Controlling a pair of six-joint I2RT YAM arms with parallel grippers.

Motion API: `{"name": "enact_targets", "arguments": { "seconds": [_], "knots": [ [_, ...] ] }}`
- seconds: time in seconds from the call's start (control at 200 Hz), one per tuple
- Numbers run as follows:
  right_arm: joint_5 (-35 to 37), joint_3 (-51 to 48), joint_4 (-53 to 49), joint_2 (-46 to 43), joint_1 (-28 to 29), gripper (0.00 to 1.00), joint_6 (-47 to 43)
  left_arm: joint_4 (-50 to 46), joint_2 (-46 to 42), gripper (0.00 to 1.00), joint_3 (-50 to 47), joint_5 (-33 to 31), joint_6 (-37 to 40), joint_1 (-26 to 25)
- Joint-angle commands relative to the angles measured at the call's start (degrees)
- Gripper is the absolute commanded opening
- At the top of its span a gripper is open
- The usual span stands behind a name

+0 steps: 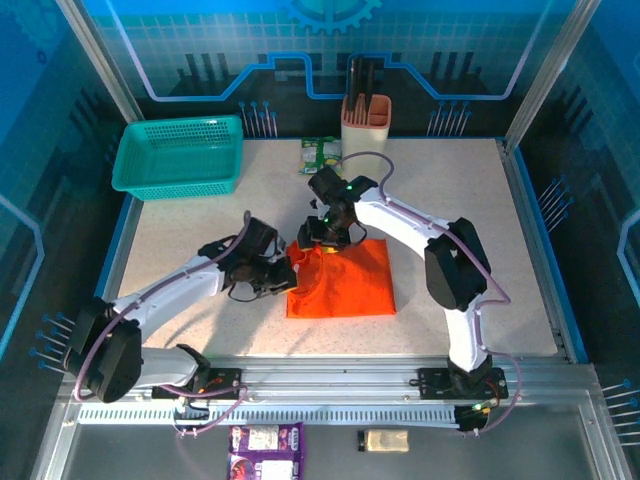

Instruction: Fold the inside-out t-shirt

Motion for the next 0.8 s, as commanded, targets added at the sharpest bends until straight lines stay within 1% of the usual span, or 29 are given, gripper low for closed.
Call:
{"name": "enact_targets", "arguments": {
  "seconds": [0.0, 0.135, 0.28, 0.355, 0.435, 0.58, 0.65, 0.795],
  "knots": [
    [-5.95, 3.82, 3.97, 5.23, -0.02, 0.60, -0.99, 1.55, 2.37, 0.03, -1.32, 0.20, -2.93, -1.74],
    [-11.08, 8.12, 8.68, 10.73, 0.22, 0.61, 0.81, 1.98, 3.62, 0.02, -4.44, -2.41, -3.03, -1.84],
    [-17.40, 11.76, 18.56, 15.94, 0.25, 0.61, 5.51, 2.16, 4.26, 0.02, -6.72, -4.12, -2.89, -1.75],
    [-18.67, 15.11, 19.70, 19.67, 0.13, 0.61, 6.18, 2.33, 4.19, 0.02, -7.38, -4.31, -3.16, -1.74],
    [-19.80, 17.49, 19.74, 21.01, -0.21, 0.61, 5.95, 2.15, 3.53, 0.02, -7.78, -4.42, -3.51, -1.71],
    [-19.42, 15.98, 18.67, 16.65, -1.15, 0.61, 3.72, -0.64, -0.33, 0.02, -5.87, -5.88, -3.68, -1.61],
    [-18.78, 13.59, 17.71, 12.19, -2.25, 0.61, 2.65, -2.33, -1.73, 0.02, -3.78, -6.50, -3.23, -1.67],
    [-17.04, 8.24, 12.93, 6.08, -5.44, 0.61, -1.66, -3.63, -2.13, 0.02, 0.23, -5.36, -2.96, -1.94]
  ]
}}
